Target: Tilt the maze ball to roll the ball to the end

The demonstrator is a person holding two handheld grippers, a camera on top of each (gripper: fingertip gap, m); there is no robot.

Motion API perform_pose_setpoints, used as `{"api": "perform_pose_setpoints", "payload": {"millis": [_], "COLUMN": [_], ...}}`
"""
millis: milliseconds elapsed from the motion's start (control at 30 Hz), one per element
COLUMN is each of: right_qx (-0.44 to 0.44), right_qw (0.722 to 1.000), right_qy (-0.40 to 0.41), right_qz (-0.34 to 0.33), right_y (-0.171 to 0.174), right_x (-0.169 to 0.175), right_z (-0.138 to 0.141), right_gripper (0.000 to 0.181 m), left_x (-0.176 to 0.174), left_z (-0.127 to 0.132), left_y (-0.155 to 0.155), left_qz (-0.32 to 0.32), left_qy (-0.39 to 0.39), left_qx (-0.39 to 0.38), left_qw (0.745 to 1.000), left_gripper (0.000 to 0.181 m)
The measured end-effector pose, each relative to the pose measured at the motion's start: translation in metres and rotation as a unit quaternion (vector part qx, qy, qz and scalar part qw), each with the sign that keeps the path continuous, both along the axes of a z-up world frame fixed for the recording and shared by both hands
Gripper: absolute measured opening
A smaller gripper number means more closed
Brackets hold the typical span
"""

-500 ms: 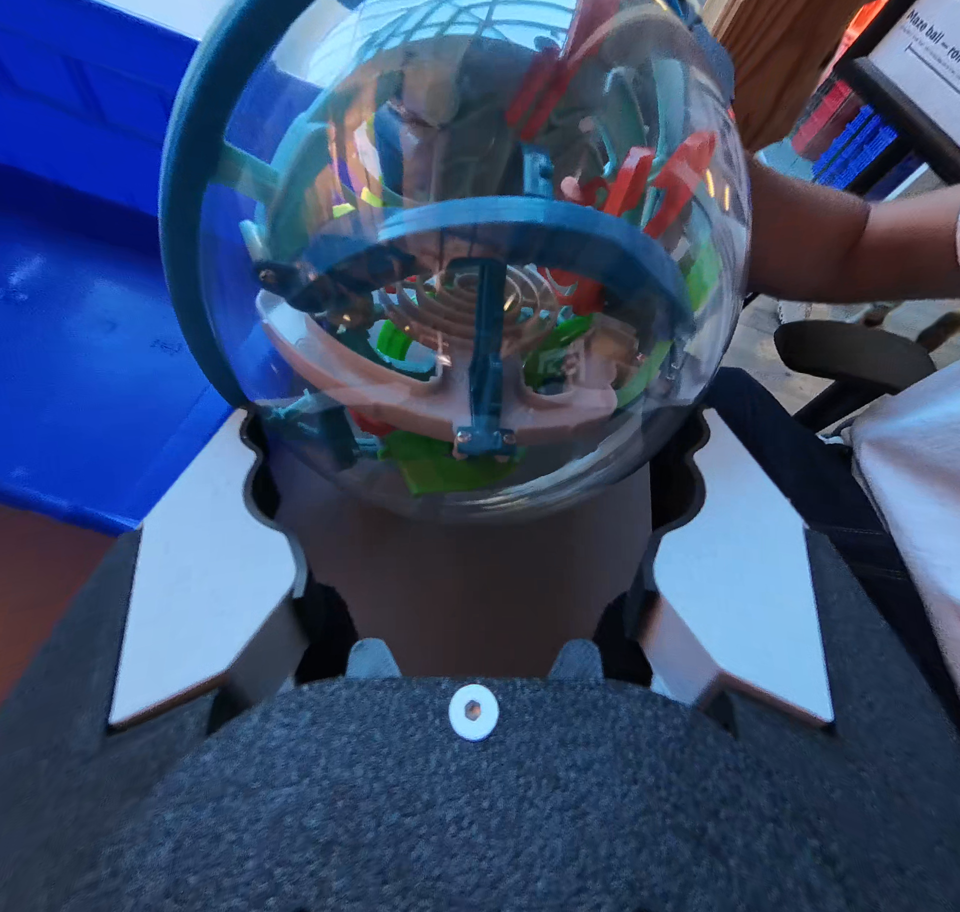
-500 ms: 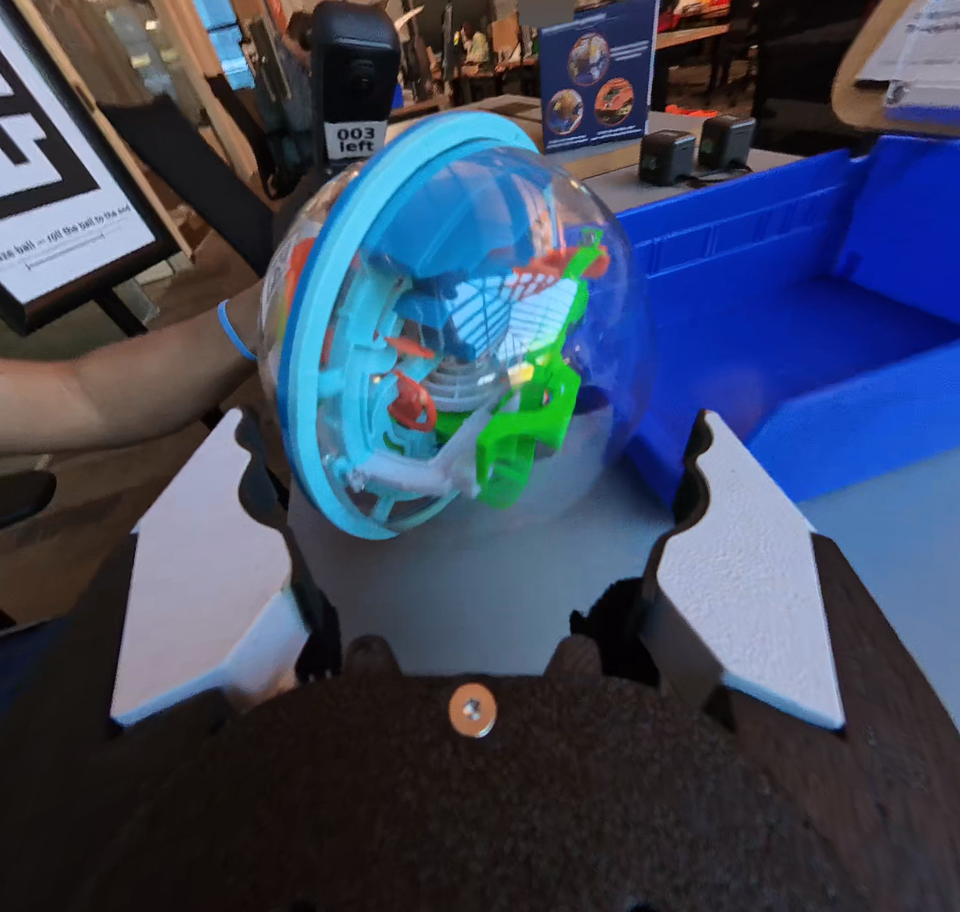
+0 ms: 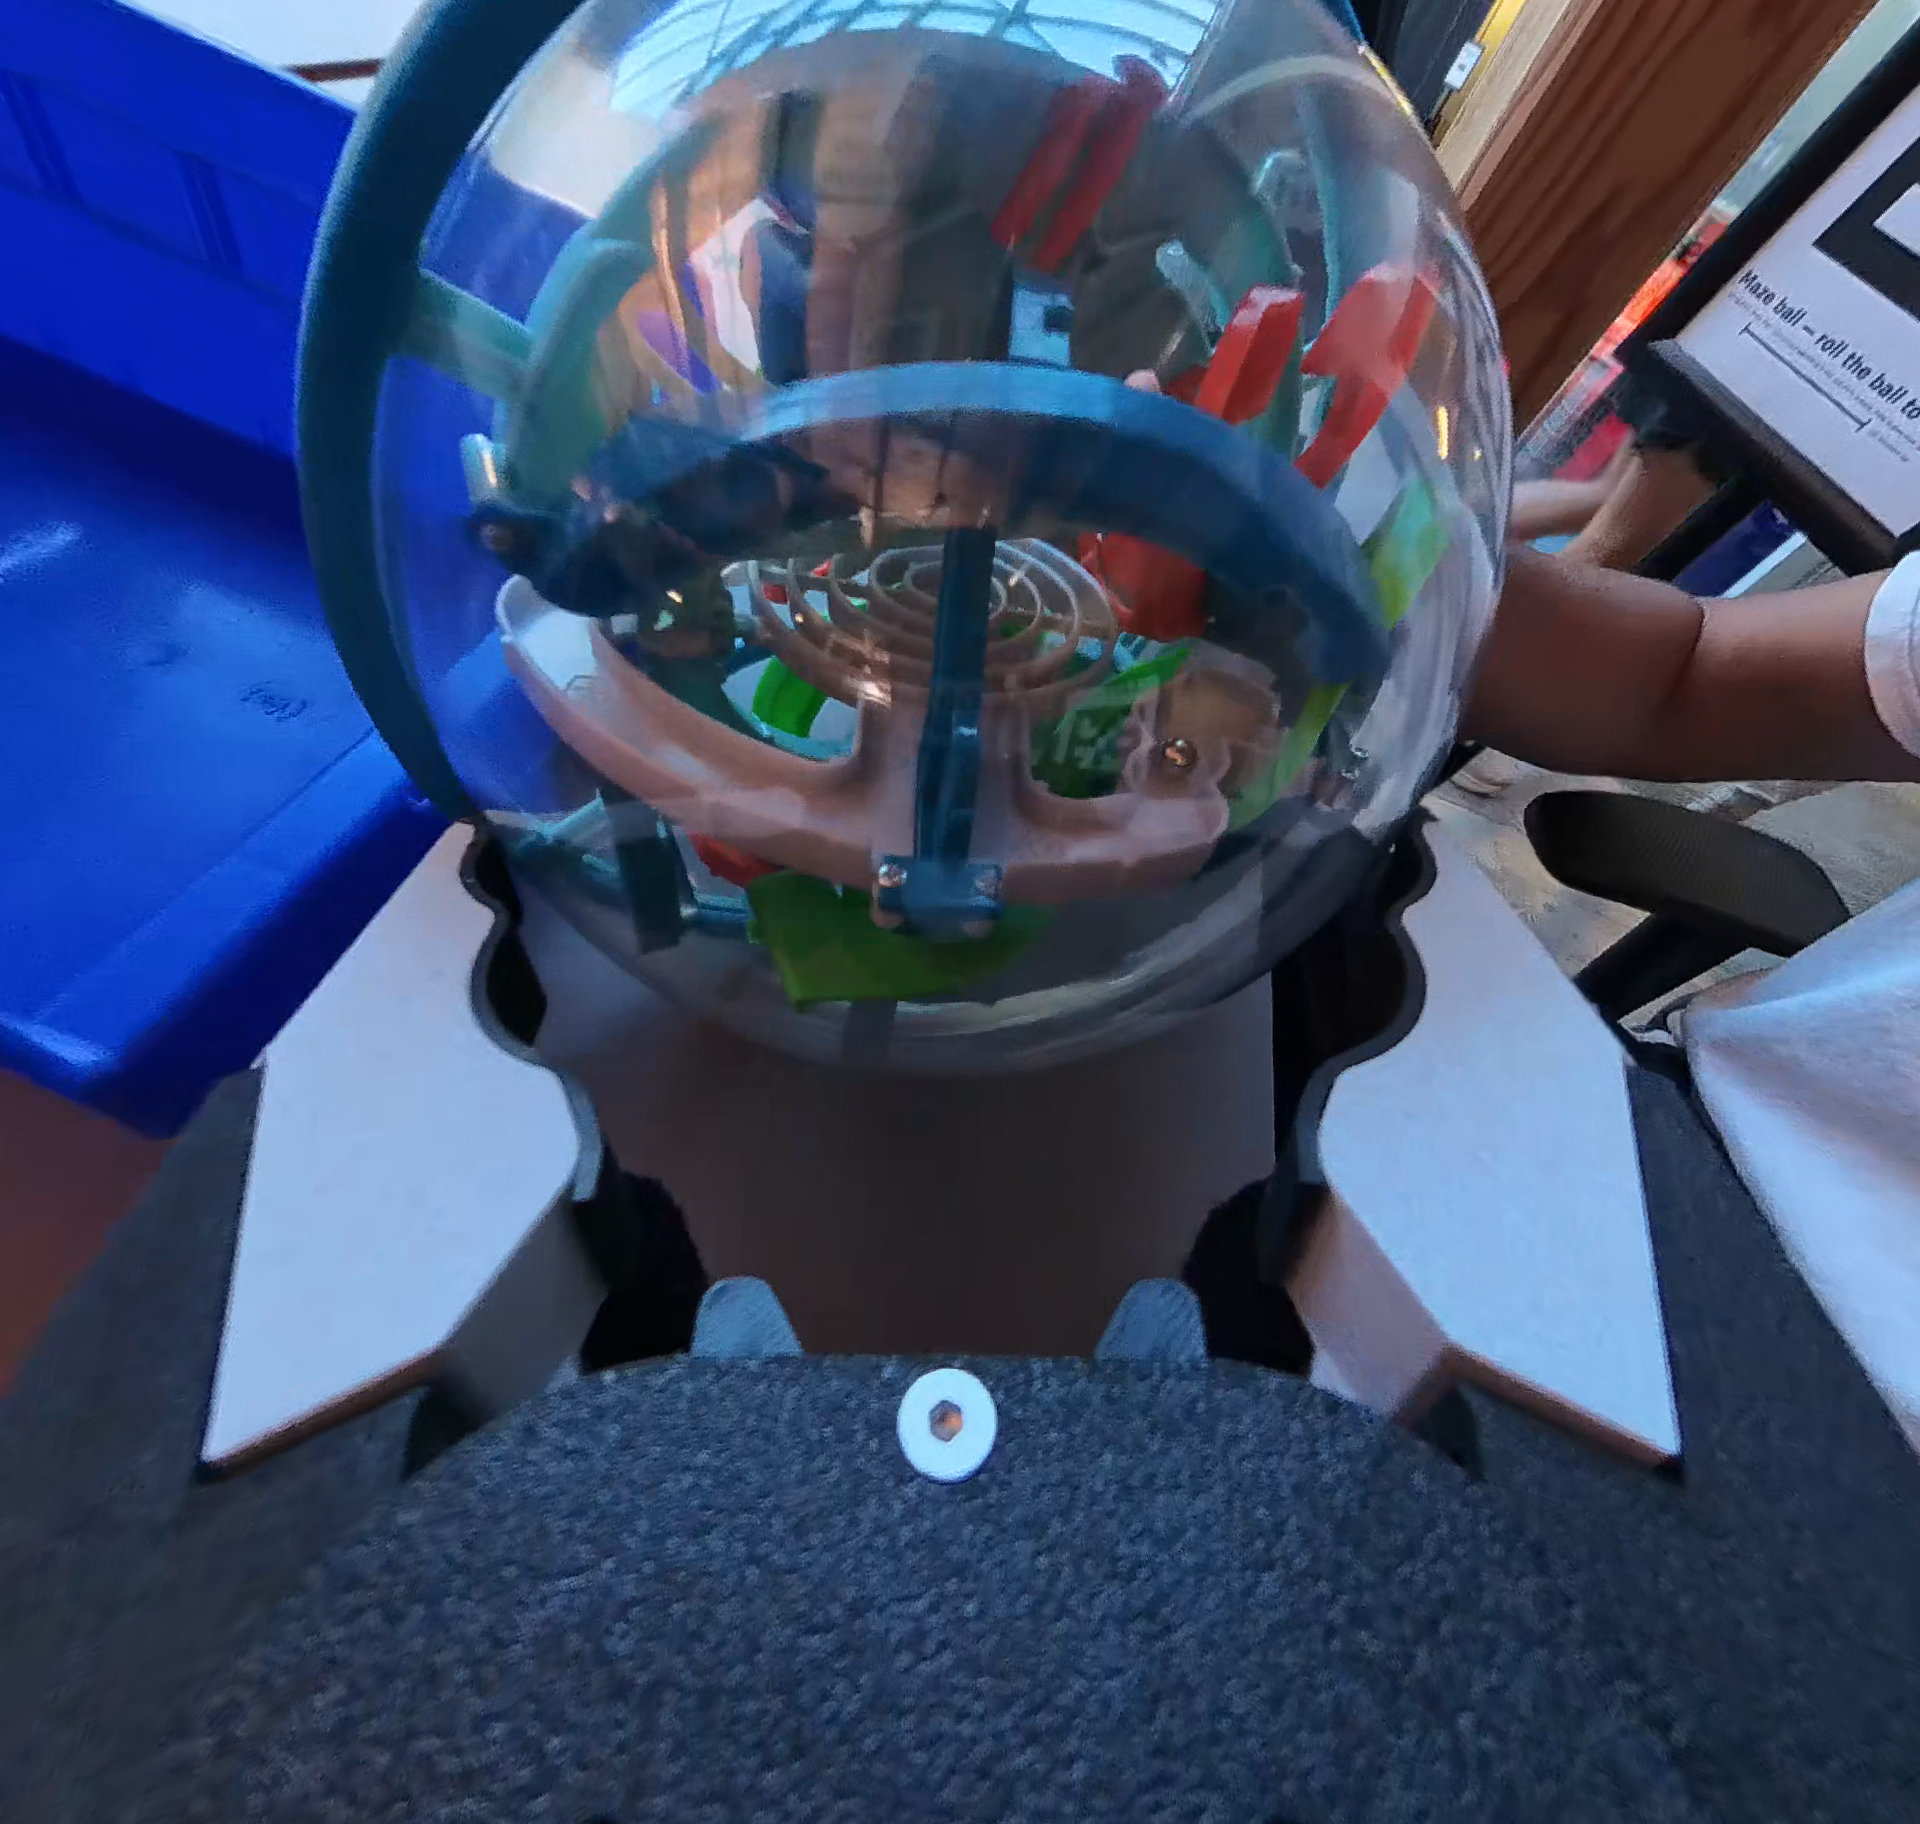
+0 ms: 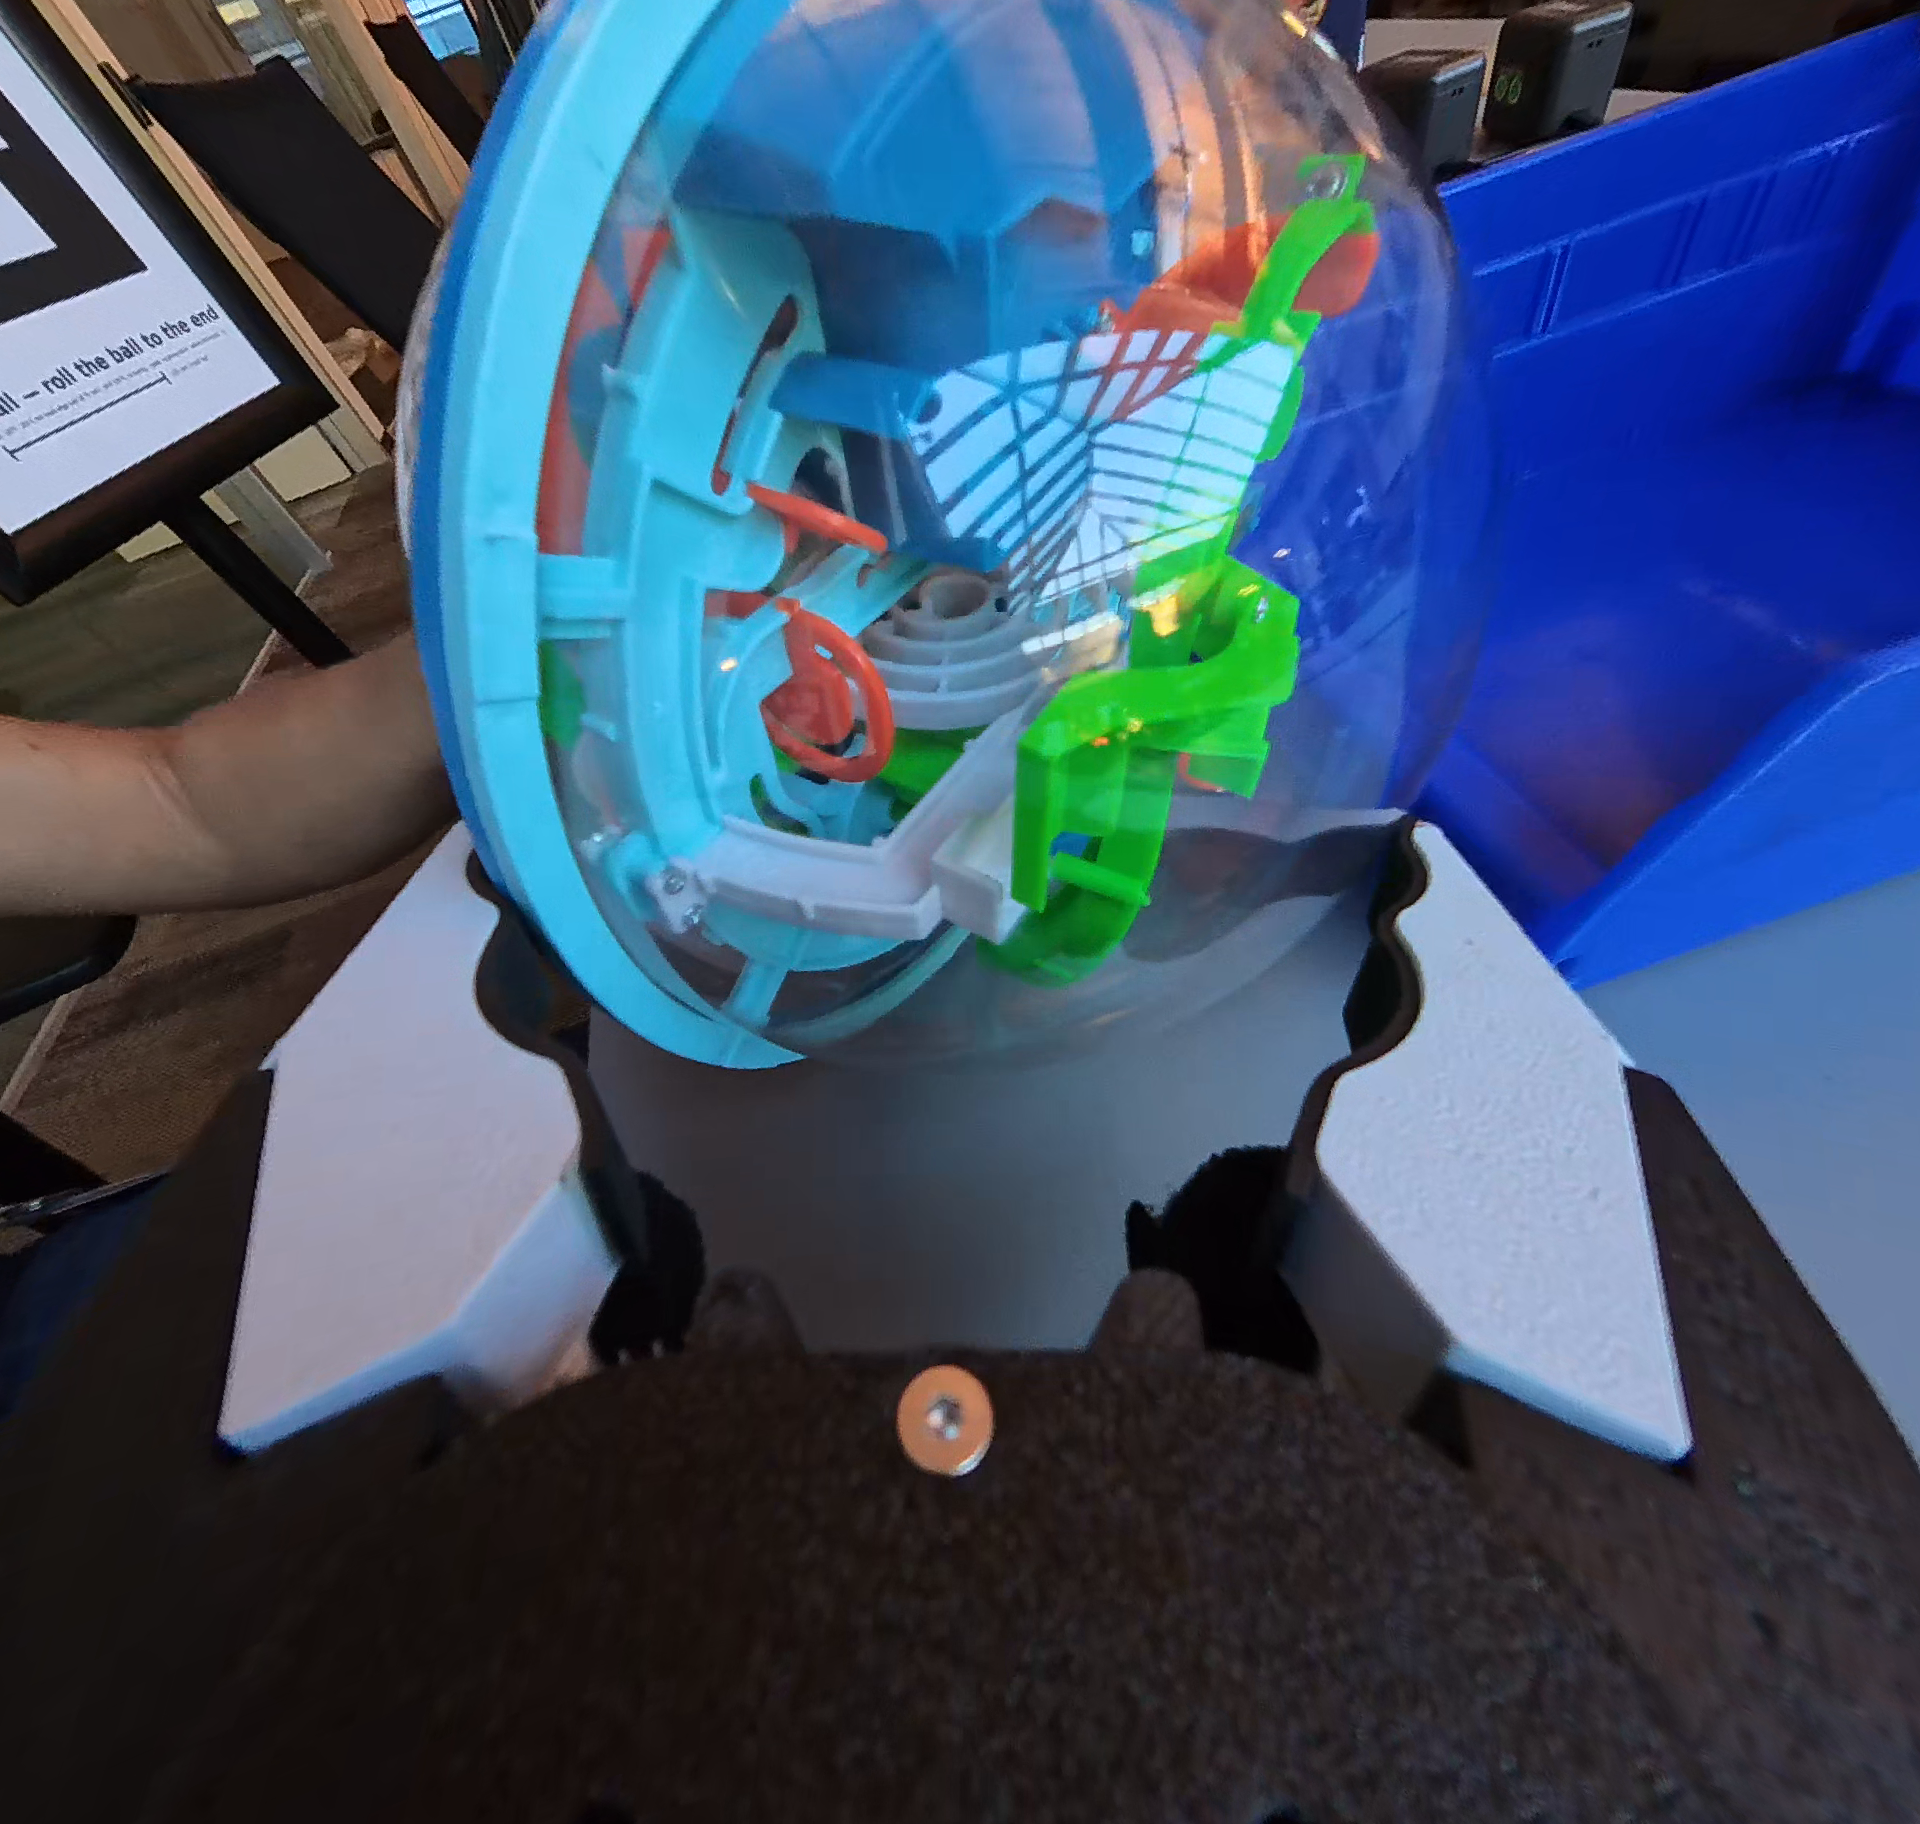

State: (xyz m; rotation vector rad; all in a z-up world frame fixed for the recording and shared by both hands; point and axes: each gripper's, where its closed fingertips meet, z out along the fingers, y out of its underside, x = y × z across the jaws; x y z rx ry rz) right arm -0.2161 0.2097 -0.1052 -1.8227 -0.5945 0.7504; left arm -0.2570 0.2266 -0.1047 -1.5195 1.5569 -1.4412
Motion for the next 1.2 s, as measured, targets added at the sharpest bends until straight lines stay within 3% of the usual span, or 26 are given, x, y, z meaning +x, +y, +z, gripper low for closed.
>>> {"api": "perform_pose_setpoints", "payload": {"millis": [667, 1200], "right_qx": [0.018, -0.035], "right_qw": [0.999, 0.999], "right_qy": [-0.034, 0.023], "right_qz": [-0.016, -0.021], "right_y": [-0.026, -0.035], "right_x": [0.006, 0.003], "right_z": [0.049, 0.047], "right_gripper": [0.155, 0.154], "left_x": [0.005, 0.003], "left_z": [0.034, 0.037], "left_y": [-0.029, -0.038], "left_qz": [-0.013, 0.004], "left_qy": [-0.049, -0.039], "left_qx": [-0.022, -0.087], "left_qw": [0.998, 0.995], "left_gripper": [0.156, 0.156]}}
